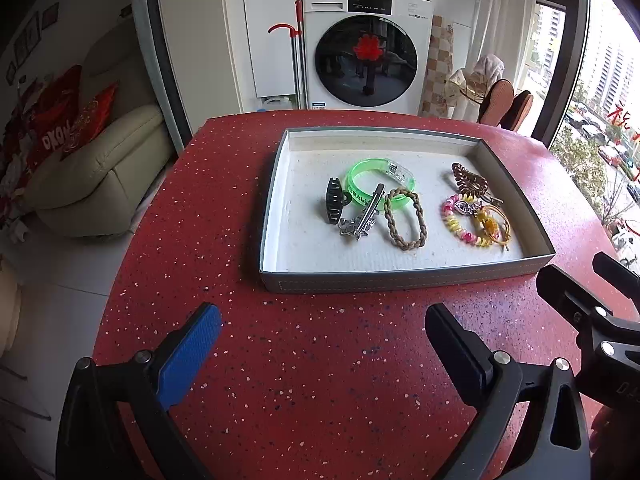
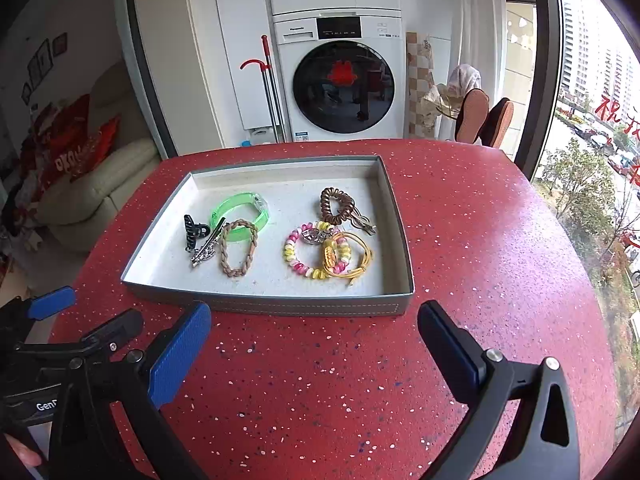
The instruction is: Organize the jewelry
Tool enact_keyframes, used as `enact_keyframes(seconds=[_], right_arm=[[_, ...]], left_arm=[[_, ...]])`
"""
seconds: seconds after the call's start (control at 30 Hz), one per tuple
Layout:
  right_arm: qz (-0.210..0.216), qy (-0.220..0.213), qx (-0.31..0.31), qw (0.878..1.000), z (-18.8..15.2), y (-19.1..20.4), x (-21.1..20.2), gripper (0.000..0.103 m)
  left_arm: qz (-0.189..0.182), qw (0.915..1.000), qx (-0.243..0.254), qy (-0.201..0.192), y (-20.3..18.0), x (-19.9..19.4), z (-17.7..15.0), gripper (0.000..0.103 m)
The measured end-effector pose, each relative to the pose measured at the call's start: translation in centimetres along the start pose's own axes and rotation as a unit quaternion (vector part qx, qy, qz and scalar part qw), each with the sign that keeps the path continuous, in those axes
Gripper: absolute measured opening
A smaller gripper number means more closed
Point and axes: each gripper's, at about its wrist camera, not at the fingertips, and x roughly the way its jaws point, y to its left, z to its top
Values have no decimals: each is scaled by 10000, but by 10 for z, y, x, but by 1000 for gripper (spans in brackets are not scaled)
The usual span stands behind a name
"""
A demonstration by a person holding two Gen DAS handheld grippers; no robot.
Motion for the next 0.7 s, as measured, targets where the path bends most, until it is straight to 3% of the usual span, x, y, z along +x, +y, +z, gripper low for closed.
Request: enact_keyframes(seconds=[0.7], right_arm=[[-51, -142, -10, 9999, -4, -3, -6, 103]], left_arm=[[-11, 10000, 23, -2, 1, -2, -6, 103]])
